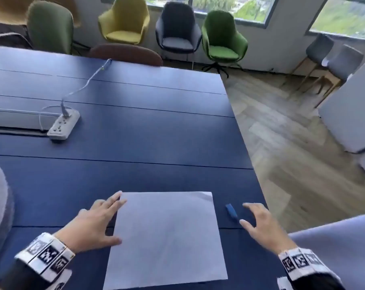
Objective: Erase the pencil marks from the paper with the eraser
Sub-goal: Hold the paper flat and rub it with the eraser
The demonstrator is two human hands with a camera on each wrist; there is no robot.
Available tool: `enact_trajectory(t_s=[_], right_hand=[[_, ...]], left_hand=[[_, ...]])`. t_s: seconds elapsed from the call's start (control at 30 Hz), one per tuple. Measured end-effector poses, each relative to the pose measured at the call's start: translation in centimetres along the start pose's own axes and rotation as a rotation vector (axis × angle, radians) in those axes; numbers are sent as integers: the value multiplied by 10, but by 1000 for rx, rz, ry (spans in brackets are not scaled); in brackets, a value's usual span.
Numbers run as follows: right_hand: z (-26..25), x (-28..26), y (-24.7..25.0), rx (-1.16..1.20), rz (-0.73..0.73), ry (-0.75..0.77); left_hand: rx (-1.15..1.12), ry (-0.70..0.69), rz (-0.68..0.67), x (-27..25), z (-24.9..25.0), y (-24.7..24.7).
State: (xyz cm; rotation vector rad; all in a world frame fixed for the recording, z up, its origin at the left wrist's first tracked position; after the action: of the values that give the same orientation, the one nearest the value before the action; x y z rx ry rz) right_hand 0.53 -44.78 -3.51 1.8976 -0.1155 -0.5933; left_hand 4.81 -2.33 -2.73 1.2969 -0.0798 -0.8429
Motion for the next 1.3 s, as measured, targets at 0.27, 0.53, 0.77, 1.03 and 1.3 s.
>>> enact_trajectory(t_s=[0.27, 0.53, 0.77, 1.03, 1.3], right_hand=[[-6, 17, -15, -152, 99, -9], [-31, 4, -18, -257, 214, -72], [-74, -30, -15, -38, 210, 139], [-175, -76, -72, 61, -47, 525], [-216, -64, -98, 59, -76, 564]], left_hand=[[120, -8, -87, 10, -9, -17], [81, -9, -117, 5, 2, -22], [183, -58, -38, -8, 11, -41], [183, -43, -80, -9, 10, -51], [77, -17, -100, -12, 12, -49]])
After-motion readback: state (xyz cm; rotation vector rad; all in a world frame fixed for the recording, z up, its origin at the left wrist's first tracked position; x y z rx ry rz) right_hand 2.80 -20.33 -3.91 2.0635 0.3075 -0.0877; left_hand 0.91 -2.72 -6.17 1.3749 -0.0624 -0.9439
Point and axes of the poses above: each hand's wrist, its own x-axis towards the middle knuckle, its own y-axis out of the back of the hand, z = x × y, the point moved 6 cm from there along x, towards the middle knuckle, and after that the axes turned 13 degrees about -y, right-handed, at the moved point
